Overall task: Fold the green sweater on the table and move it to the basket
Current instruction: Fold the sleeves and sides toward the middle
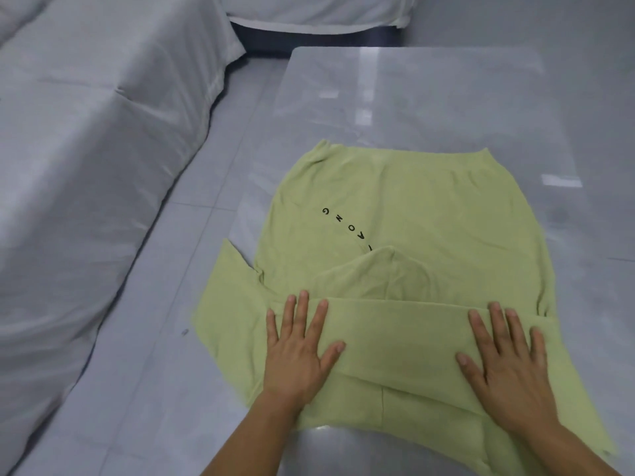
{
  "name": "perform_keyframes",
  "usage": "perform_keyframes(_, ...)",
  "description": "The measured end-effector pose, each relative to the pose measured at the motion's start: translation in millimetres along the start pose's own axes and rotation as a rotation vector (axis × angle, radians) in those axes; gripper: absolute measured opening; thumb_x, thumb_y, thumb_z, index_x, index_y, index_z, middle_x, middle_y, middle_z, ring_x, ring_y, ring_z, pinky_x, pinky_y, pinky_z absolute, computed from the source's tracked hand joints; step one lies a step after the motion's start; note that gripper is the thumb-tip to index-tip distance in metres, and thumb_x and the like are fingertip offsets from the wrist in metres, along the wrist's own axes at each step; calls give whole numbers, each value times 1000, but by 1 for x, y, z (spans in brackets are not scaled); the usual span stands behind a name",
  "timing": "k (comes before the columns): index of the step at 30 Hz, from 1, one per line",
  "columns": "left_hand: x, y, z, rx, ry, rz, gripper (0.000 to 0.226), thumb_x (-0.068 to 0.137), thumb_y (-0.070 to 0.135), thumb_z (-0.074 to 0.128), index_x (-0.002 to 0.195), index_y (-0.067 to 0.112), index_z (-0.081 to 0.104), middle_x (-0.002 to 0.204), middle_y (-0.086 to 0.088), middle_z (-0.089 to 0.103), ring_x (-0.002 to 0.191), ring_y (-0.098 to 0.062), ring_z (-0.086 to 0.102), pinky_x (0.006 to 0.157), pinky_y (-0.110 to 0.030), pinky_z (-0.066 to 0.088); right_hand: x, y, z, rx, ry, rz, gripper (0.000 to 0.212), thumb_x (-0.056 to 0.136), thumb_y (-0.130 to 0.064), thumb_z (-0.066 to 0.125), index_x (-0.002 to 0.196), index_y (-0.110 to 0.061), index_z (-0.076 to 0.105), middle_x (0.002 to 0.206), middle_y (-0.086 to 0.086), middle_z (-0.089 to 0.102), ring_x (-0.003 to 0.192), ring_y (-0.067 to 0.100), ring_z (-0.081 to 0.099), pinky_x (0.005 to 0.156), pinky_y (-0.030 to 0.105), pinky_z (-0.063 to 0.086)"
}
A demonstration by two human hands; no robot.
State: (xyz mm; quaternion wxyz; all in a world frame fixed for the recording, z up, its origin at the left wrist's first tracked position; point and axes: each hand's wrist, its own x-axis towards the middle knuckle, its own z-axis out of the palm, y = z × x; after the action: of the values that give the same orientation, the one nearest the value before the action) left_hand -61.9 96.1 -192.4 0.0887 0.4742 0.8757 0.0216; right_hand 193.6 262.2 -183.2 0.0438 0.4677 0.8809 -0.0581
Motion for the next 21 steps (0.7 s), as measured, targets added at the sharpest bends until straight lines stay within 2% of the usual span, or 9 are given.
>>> perform_keyframes(2,1,-1,0,-2,-4,-15,68,89,67,10,146,30,16,150,-8,30,144,-17,-9,111,-47,2,1,1,1,-7,-36,9,70,90,-60,6,141,-17,28,147,17,33,135,32,23,109,46,8)
perform_keyframes(5,1,-2,-1,3,-37,3,68,89,67,10,147,33,9,148,-8,37,141,-23,9,110,-47,2,-1,-7,-6,20,-17,27,71,92,-57,3,140,-12,31,147,19,32,136,31,19,110,42,3)
perform_keyframes(7,2,-2,-2,6,-69,-9,68,89,67,10,145,32,20,146,-8,41,137,-24,20,109,-46,4,-2,-32,-13,68,76,-28,69,93,-51,3,138,-10,35,149,17,28,141,25,11,113,39,-1)
perform_keyframes(9,3,-1,-3,5,-80,-11,68,88,67,9,142,29,28,145,-8,42,135,-23,23,108,-46,6,-5,-74,-16,138,144,-128,61,95,-47,8,139,-14,33,149,14,25,144,19,4,114,40,2)
perform_keyframes(11,4,-1,-2,-7,-76,2,68,88,67,9,141,29,30,145,-8,42,135,-23,24,108,-46,7,-10,-111,-6,178,135,-184,59,95,-48,13,139,-15,34,149,15,28,142,23,13,113,44,9)
perform_keyframes(14,5,-4,0,-26,-45,22,69,88,67,8,140,29,32,145,-8,42,135,-23,24,108,-46,6,-12,-128,9,137,60,-150,62,94,-53,15,139,-16,37,148,16,33,138,27,25,112,48,17)
perform_keyframes(18,2,-9,-1,-74,-54,67,66,89,65,9,139,29,34,145,-9,42,135,-20,25,110,-45,7,-13,-126,7,74,32,-132,62,94,-54,13,140,-18,34,148,13,32,137,26,24,111,47,16)
perform_keyframes(21,4,-25,-6,-91,-51,90,61,92,60,7,135,29,38,140,-11,49,131,-20,29,109,-38,5,-11,-128,7,72,22,-124,61,93,-53,14,141,-19,34,149,12,33,138,25,25,111,47,17)
